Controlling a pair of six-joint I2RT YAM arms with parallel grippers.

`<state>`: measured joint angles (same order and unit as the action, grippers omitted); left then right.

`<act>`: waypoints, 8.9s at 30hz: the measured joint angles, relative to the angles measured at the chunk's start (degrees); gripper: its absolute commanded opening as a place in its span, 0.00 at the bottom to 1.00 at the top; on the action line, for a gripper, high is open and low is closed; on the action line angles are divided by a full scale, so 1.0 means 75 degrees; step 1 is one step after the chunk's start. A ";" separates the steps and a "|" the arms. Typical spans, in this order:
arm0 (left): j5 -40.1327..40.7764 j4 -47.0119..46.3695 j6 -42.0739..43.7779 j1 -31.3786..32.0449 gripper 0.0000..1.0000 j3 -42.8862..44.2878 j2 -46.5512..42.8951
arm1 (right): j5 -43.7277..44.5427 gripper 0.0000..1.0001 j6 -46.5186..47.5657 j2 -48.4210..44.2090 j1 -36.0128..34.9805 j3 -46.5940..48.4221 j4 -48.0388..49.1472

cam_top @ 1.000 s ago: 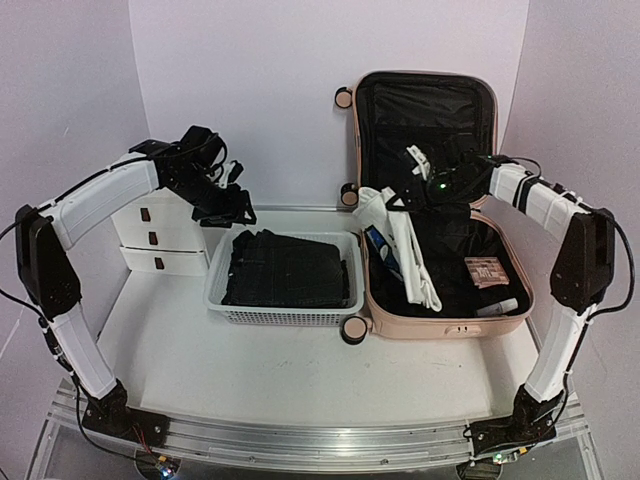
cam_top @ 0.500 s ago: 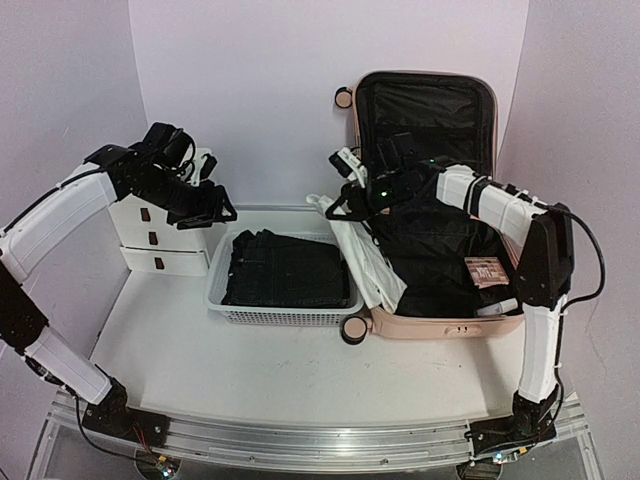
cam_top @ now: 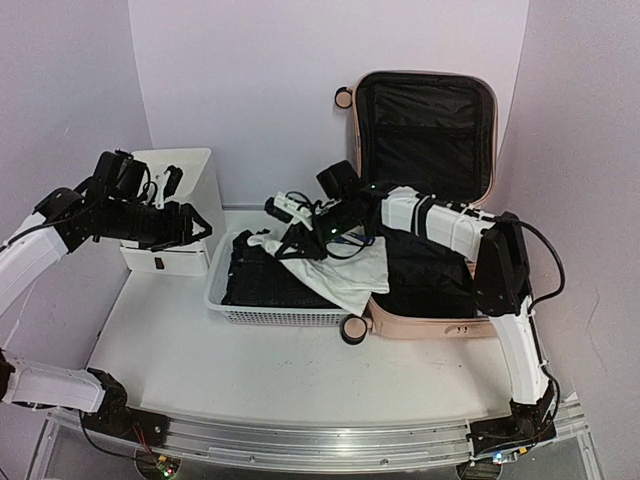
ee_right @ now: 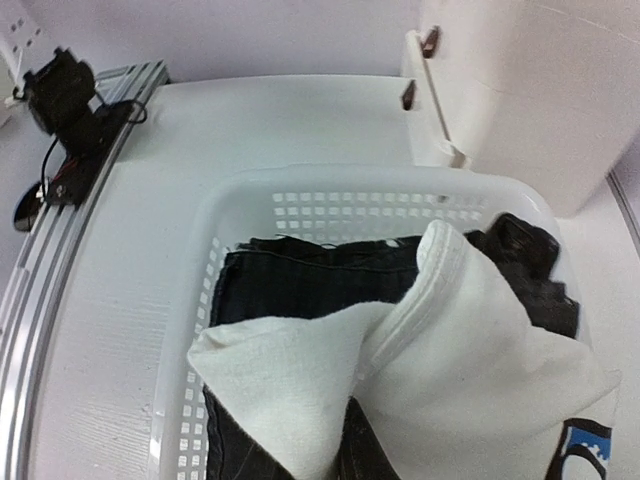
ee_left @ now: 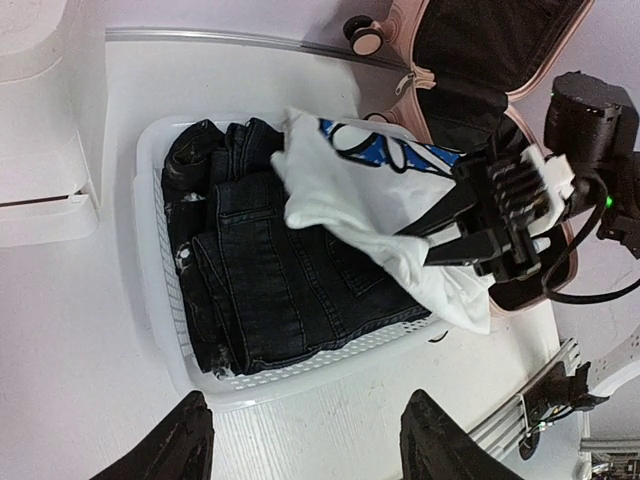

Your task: Open, take out, and arrange the luggage

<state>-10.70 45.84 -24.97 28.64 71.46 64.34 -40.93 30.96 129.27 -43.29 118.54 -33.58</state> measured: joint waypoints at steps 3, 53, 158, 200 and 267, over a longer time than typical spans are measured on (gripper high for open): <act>-0.0003 -0.0425 0.0149 0.0000 0.65 -0.0685 -0.0557 | 0.0006 0.00 0.0784 0.0300 -0.0388 0.0079 0.0000; -0.0906 -0.2119 0.0274 0.0000 0.84 -0.1883 0.1119 | 0.3500 0.98 -0.1110 -0.3209 -0.1320 -0.3092 -0.0758; 0.1035 0.0539 0.0731 -0.1169 0.00 -0.2366 0.1105 | 0.6688 0.98 -0.4217 -0.5893 -0.1032 -0.6015 -0.1725; 0.2573 0.1445 -0.1317 0.3771 0.60 0.3946 0.6199 | 0.6237 0.98 -0.4529 -0.6939 -0.0860 -0.6857 -0.1218; 0.1279 0.0868 0.1070 -0.1521 0.80 0.6776 0.6563 | 0.6563 0.98 -0.4937 -0.7396 -0.0860 -0.7134 -0.1527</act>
<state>-1.10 52.36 -16.95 17.23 122.28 113.56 8.29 -6.07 73.80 -49.74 65.04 -45.04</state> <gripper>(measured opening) 0.826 0.983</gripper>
